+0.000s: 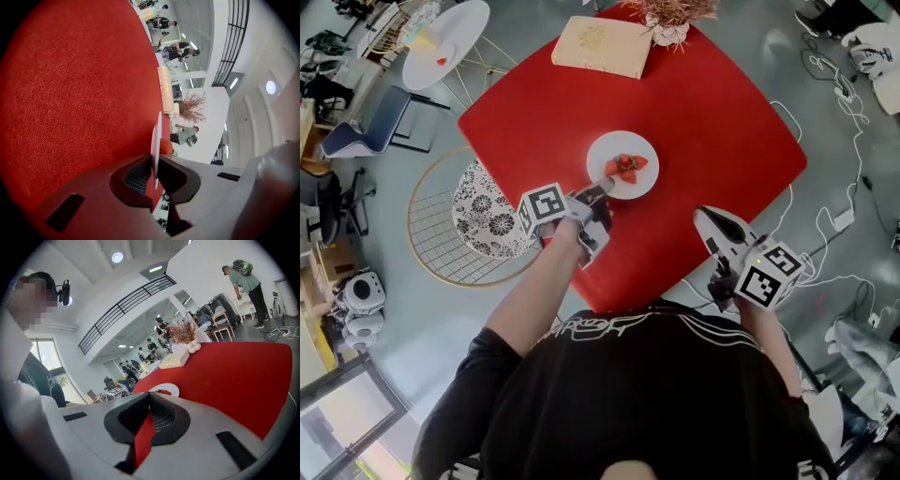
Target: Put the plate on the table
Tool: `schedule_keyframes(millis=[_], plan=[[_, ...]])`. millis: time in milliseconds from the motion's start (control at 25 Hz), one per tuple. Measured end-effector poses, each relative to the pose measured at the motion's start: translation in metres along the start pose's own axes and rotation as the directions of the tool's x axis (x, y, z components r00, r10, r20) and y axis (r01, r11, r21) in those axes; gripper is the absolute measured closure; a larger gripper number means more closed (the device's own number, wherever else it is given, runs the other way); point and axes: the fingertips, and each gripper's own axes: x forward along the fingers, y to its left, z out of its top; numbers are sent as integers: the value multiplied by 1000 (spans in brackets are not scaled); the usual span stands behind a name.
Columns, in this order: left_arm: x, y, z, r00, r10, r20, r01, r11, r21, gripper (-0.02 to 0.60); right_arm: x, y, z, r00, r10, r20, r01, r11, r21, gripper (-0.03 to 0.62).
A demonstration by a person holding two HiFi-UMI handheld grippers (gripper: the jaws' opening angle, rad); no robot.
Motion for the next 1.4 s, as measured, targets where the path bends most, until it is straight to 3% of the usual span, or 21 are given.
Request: schedule_keyframes(millis=[480, 640, 1080, 1200, 1400], plan=[[1, 14, -4, 1000, 3, -9, -4, 996, -92, 549, 7, -3, 7, 1000, 25, -6, -25, 1000, -2, 587], [4, 12, -13, 998, -1, -62, -3, 998, -59, 546, 7, -3, 7, 999, 35, -5, -35, 999, -8, 588], [4, -1, -17, 994, -73, -86, 73, 997, -4, 411, 5, 0, 9, 999, 52, -7, -52, 998, -21, 588], [4, -4, -18, 991, -81, -108, 87, 995, 51, 411, 6, 1, 7, 998, 58, -9, -58, 998, -17, 587], [2, -6, -26, 987, -18, -160, 57, 968, 243, 407, 7, 2, 5, 997, 78, -9, -78, 997, 22, 588]])
